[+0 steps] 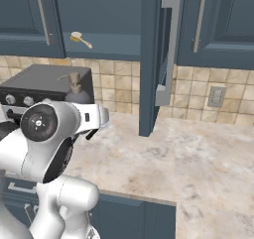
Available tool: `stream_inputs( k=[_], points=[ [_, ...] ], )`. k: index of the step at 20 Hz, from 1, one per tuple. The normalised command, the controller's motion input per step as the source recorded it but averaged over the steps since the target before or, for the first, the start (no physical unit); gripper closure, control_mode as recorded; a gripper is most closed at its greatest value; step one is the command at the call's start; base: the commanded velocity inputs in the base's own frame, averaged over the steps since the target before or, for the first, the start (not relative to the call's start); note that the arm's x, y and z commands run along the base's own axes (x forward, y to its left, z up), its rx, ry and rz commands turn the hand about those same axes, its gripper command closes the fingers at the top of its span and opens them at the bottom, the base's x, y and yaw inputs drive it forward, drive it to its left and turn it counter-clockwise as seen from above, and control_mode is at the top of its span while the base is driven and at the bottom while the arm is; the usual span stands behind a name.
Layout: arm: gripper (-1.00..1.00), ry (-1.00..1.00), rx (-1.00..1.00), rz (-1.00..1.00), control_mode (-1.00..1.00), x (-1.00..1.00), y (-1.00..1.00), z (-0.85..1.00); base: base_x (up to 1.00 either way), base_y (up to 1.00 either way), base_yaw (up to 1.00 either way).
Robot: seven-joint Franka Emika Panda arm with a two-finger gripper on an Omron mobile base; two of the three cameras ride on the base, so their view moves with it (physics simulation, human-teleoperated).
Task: Pick the dish brush and soap dispenser from the cabinet and place them on the counter.
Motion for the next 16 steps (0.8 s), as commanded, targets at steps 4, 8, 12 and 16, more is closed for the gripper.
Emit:
stream_inputs(
  k=[4, 8, 12, 16],
  points=[
    [1.0, -0.14, -0.02, 0.06, -1.0, 0.33, 0.19, -0.64, 0.0, 0.0, 0.0],
    [1.0, -0.13, -0.04, 0.01, -1.0, 0.46, 0.27, -0.56, 0.0, 0.0, 0.0],
    [1.0, -0.11, -0.03, 0.01, -1.0, 0.44, 0.18, -0.51, 0.0, 0.0, 0.0],
    [1.0, -0.11, -0.01, 0.01, -1.0, 0.29, 0.03, -0.55, 0.0, 0.0, 0.0]
  ],
)
